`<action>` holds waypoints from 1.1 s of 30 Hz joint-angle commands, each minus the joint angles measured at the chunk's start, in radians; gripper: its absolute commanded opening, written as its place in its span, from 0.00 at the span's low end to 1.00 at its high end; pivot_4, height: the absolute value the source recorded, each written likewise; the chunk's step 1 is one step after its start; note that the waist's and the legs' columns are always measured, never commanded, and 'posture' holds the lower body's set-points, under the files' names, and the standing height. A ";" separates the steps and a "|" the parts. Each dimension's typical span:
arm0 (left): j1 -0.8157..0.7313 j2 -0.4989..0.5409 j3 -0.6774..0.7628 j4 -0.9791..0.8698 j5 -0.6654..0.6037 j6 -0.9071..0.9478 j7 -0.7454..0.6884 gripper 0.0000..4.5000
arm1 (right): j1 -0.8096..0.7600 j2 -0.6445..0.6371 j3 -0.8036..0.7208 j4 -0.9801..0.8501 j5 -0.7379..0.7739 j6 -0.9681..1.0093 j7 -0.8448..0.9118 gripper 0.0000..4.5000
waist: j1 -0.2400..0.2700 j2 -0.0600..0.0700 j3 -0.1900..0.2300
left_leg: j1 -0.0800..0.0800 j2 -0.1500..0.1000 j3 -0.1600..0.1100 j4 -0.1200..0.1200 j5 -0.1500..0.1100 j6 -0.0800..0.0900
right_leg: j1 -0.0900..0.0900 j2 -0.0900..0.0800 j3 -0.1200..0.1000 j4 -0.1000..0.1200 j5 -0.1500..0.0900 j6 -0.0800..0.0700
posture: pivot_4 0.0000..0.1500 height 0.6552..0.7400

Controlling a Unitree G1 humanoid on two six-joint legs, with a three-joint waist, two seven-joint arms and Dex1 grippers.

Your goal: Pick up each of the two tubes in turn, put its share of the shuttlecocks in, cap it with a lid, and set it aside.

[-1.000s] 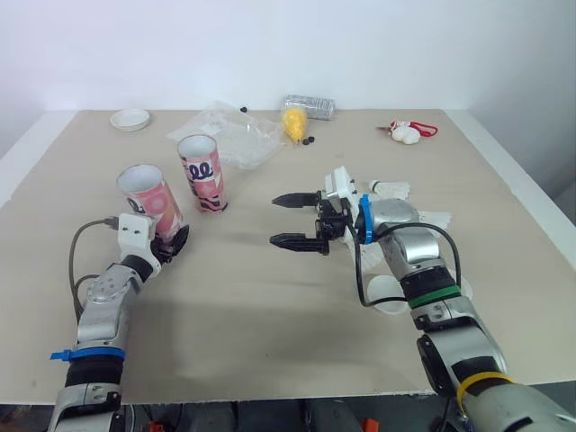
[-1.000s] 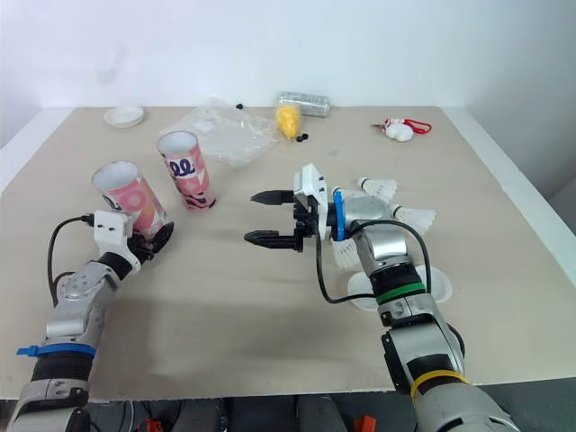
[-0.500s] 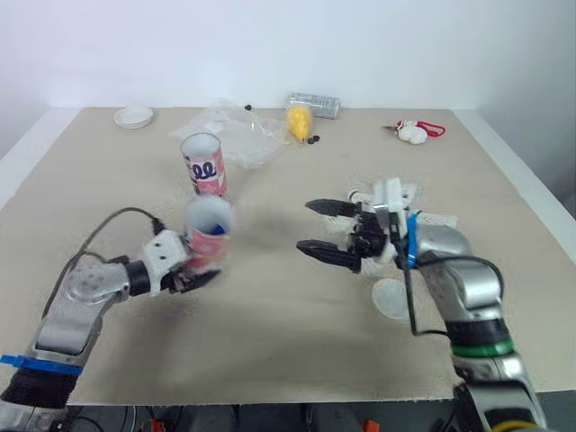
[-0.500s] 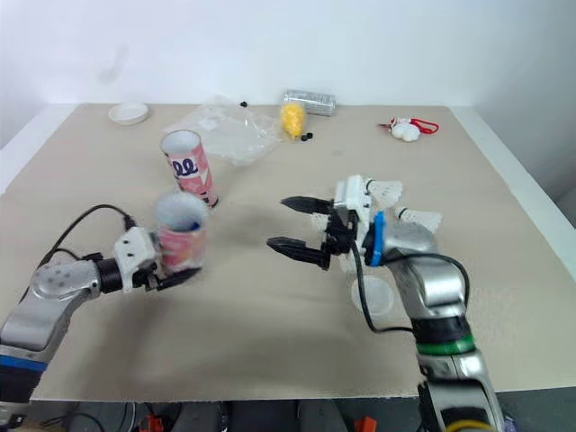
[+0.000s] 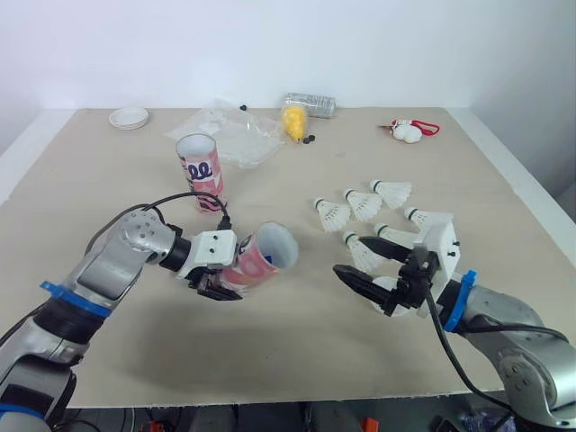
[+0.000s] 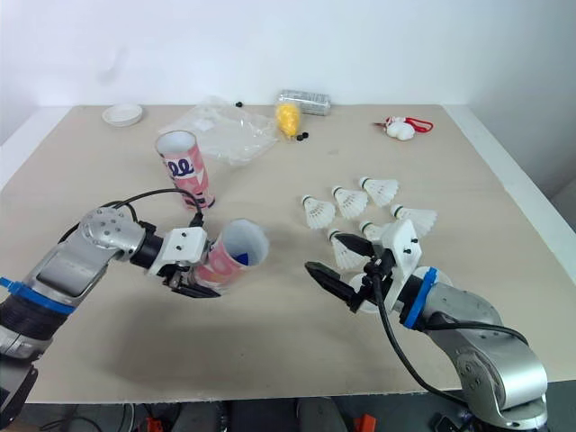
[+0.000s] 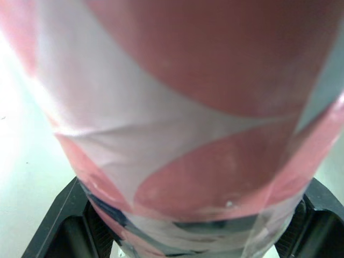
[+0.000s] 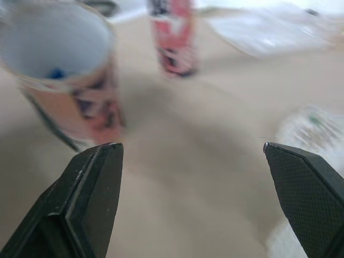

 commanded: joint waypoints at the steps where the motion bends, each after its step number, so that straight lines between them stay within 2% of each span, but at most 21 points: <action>1: -0.038 -0.027 -0.014 0.007 0.024 0.008 -0.007 0.68 | 0.031 0.033 -0.018 -0.067 0.031 0.035 -0.098 1.00 | 0.001 0.000 0.000 | 0.000 0.000 -0.001 0.000 0.000 0.000 | 0.000 0.000 0.000 0.000 0.000 0.000 | 1.00 1.00; 8: -0.024 -0.074 -0.026 -0.034 0.043 0.014 0.010 0.68 | 0.115 0.014 -0.039 -0.123 0.129 0.124 -0.150 1.00 | 0.002 0.000 0.000 | -0.001 0.000 -0.001 0.000 0.000 0.001 | 0.000 0.000 0.000 0.000 -0.001 0.001 | 1.00 1.00; 13: -0.022 -0.090 -0.022 -0.052 0.039 0.032 0.013 0.68 | 0.135 0.011 -0.027 -0.101 0.107 0.122 -0.199 1.00 | 0.002 0.000 0.000 | -0.001 0.000 -0.001 0.001 0.000 0.001 | 0.001 0.000 0.000 0.000 0.000 0.001 | 1.00 1.00; 20: -0.038 -0.075 -0.048 -0.072 0.080 0.068 0.006 0.68 | 0.069 0.012 0.022 -0.016 0.015 0.105 -0.248 1.00 | 0.002 0.000 0.000 | -0.001 0.000 -0.001 0.002 0.000 0.001 | 0.001 0.000 0.000 0.000 0.000 0.001 | 1.00 1.00; 28: -0.054 -0.145 -0.029 -0.113 0.063 0.220 0.087 0.68 | -0.044 0.056 0.080 0.081 -0.025 0.108 -0.274 1.00 | 0.001 0.000 0.000 | -0.001 0.000 -0.001 0.002 0.000 0.001 | 0.001 0.000 0.000 0.000 0.001 0.001 | 1.00 1.00; 33: -0.055 -0.162 -0.032 -0.131 0.062 0.249 0.113 0.68 | -0.072 0.078 0.103 0.121 -0.064 0.096 -0.282 1.00 | 0.001 0.000 0.000 | -0.001 0.000 -0.001 0.002 0.000 0.001 | 0.001 0.000 0.000 0.000 0.001 0.002 | 1.00 1.00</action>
